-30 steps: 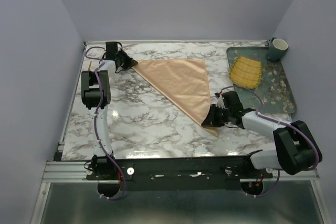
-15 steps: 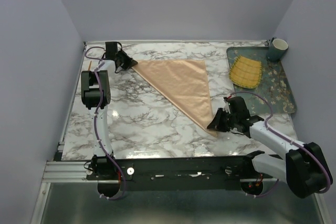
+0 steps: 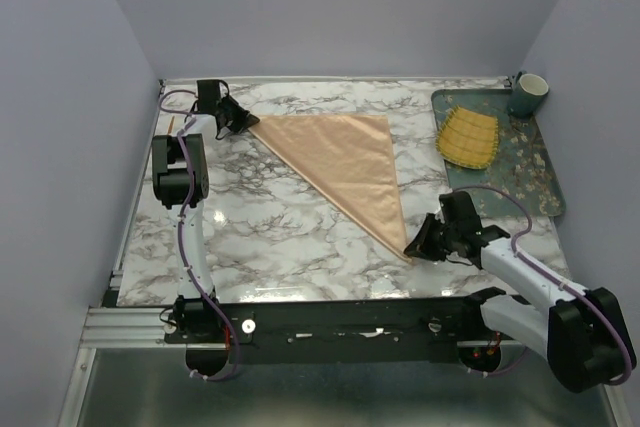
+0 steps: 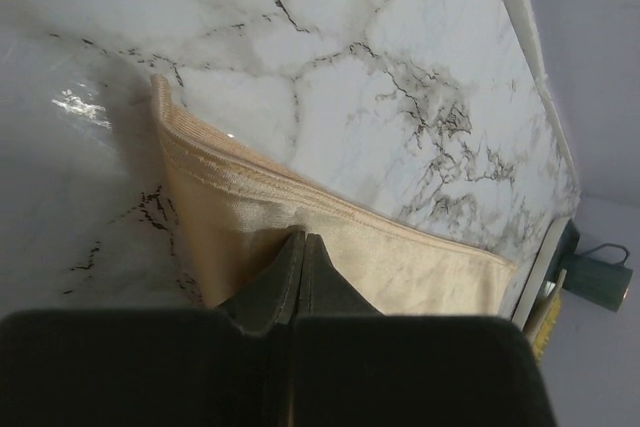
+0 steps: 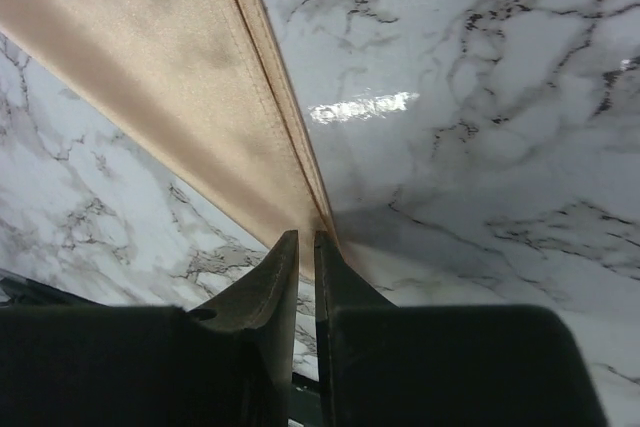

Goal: Fold the napkin, place the utensils inside, and roll it up
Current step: Fold the napkin

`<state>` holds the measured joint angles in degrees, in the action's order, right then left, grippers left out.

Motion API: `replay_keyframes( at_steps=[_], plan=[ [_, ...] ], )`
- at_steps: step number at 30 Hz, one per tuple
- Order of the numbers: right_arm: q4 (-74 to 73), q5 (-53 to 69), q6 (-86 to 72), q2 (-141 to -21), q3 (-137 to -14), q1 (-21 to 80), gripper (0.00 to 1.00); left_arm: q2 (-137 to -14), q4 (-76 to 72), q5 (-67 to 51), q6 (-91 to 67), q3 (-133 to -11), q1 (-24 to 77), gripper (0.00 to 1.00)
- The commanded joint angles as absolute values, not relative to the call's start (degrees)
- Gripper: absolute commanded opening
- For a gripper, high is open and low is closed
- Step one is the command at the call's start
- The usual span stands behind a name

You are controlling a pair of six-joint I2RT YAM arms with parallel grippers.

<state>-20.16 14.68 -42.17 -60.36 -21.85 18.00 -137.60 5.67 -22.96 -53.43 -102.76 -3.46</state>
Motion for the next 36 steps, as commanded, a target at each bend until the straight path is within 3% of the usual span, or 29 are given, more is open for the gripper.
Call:
replay_keyframes(
  at_steps=[1, 5, 7, 15, 20, 21, 24, 25, 27, 28, 29, 31, 34, 36],
  plan=[
    [-29.00, 9.58, -41.13, -56.69, -23.38, 18.02, 0.20, -139.22, 10.45, -21.45, -51.42, -103.89, -4.57, 0.00],
    [-28.75, 11.43, -36.93, -54.58, -24.51, 18.28, 0.20, -137.20, 10.81, -22.41, -50.10, -103.98, -4.31, 0.03],
    [-27.42, 10.20, -34.82, -55.36, -26.88, 18.28, 0.20, -135.02, 11.25, -22.41, -48.88, -104.15, -3.96, 0.11],
    [-18.28, 20.02, -26.81, -79.66, -44.27, 18.72, 0.28, -129.29, 14.41, -20.04, -44.04, -103.27, -0.71, 0.26],
    [-18.02, 20.57, -23.92, -86.74, -55.27, 22.84, 0.30, -130.17, 15.12, -20.75, -42.37, -103.62, -0.44, 0.24],
    [-19.06, 19.44, -23.12, -87.10, -56.50, 23.81, 0.36, -129.47, 15.81, -19.96, -39.58, -104.49, -0.87, 0.25],
    [-22.22, 17.24, -19.70, -89.29, -61.34, 28.29, 0.52, -125.96, 24.23, -8.47, -34.12, -108.00, -2.28, 0.45],
    [-22.50, 16.97, -18.90, -90.25, -61.87, 30.04, 0.55, -124.29, 27.74, -5.74, -31.23, -108.71, -2.55, 0.56],
    [-22.59, 18.70, -17.06, -91.23, -62.40, 30.93, 0.61, -123.58, 31.79, 1.04, -28.75, -111.95, -3.25, 0.64],
    [-22.50, 19.76, -16.70, -91.49, -62.40, 31.11, 0.61, -123.84, 35.38, 1.92, -26.57, -113.45, -3.69, 0.69],
    [-22.33, 20.82, -16.18, -92.10, -62.23, 31.29, 0.61, -123.75, 35.94, 2.37, -25.85, -114.34, -4.13, 0.83],
    [-21.71, 24.16, -15.47, -92.20, -61.79, 31.38, 0.62, -122.88, 36.38, 3.77, -25.31, -113.21, -6.06, 0.95],
    [-21.27, 27.24, -15.03, -90.88, -61.35, 31.29, 0.63, -122.34, 35.17, 6.07, -27.41, -109.87, -9.30, 0.97],
    [-19.44, 30.47, -15.90, -89.40, -60.65, 31.29, 0.63, -123.04, 34.19, 6.06, -29.17, -108.90, -10.89, 0.93]
  ],
)
